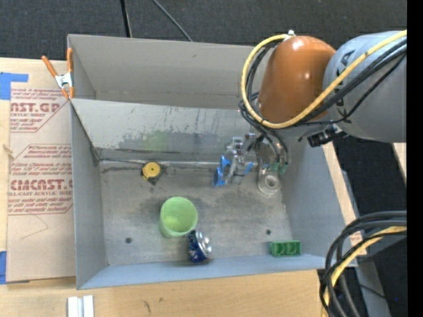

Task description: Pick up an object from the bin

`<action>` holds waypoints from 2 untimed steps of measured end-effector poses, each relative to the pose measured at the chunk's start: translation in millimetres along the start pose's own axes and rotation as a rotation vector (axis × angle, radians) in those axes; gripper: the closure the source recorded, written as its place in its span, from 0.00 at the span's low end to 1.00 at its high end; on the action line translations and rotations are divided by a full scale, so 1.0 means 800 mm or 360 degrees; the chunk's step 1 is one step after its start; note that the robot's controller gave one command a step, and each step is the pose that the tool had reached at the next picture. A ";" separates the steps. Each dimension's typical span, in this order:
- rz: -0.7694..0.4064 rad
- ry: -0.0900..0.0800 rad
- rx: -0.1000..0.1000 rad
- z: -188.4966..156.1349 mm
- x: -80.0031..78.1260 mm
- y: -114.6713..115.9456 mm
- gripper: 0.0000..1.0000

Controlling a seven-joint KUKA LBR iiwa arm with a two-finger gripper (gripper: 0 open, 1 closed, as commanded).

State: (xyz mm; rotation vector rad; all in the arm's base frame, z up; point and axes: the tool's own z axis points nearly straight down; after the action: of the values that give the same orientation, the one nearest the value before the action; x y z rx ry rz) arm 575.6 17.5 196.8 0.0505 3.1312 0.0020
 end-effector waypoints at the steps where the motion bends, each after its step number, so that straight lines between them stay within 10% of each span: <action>1: 0.0198 0.0018 0.0003 0.164 -0.008 -0.056 1.00; 2: 0.0203 0.0011 0.0001 0.159 -0.023 -0.057 1.00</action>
Offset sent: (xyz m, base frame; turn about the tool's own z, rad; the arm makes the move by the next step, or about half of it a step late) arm 0.0070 -0.0442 -0.1268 0.1229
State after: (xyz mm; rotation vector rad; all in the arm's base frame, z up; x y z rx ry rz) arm 593.8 -28.7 70.0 0.2504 3.1288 0.0022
